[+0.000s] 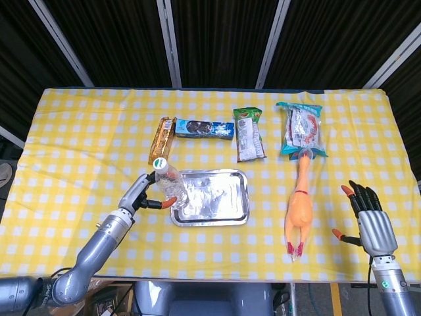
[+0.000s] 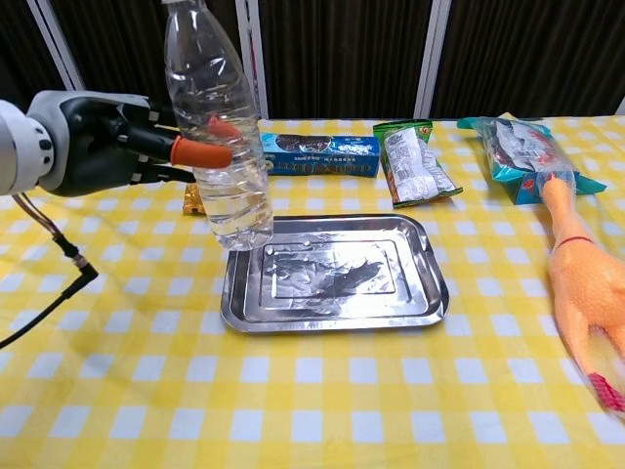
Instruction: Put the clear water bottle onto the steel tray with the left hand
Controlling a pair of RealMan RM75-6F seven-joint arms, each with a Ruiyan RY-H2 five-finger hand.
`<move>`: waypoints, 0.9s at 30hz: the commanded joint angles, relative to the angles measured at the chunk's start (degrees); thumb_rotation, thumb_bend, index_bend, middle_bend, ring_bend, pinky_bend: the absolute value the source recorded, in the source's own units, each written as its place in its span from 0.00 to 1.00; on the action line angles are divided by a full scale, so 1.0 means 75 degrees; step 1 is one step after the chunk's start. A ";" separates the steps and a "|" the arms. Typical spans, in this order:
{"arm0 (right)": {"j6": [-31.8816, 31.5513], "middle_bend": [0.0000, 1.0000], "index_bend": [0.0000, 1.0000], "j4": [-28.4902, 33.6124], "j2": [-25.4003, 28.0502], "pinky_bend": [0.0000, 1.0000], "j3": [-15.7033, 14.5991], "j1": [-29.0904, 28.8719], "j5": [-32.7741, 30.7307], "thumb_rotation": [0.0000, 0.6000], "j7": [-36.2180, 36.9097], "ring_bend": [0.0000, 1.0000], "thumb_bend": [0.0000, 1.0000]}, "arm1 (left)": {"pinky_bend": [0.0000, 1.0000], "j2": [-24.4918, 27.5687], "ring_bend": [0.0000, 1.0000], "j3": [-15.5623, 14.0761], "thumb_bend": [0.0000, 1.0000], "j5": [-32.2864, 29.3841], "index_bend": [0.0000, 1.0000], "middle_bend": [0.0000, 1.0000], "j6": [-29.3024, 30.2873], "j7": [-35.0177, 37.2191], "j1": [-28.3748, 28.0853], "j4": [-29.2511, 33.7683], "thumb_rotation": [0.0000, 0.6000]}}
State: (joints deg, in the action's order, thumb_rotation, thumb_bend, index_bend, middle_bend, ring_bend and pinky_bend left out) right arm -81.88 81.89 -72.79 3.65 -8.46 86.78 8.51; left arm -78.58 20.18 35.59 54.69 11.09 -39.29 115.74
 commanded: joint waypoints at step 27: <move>0.0072 0.00 0.11 -0.0155 -0.0022 0.00 -0.0005 -0.0009 -0.0059 1.00 0.0070 0.00 0.05 | 0.03 -0.3202 0.01 0.0207 0.48 0.0955 0.57 0.49 0.0867 -0.0865 -0.0681 -0.2043 1.00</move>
State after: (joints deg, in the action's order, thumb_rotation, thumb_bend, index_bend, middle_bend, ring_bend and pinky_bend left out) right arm -81.28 80.66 -72.98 3.64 -8.56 86.26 9.08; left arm -105.86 22.98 42.70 60.09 5.96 -46.46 97.16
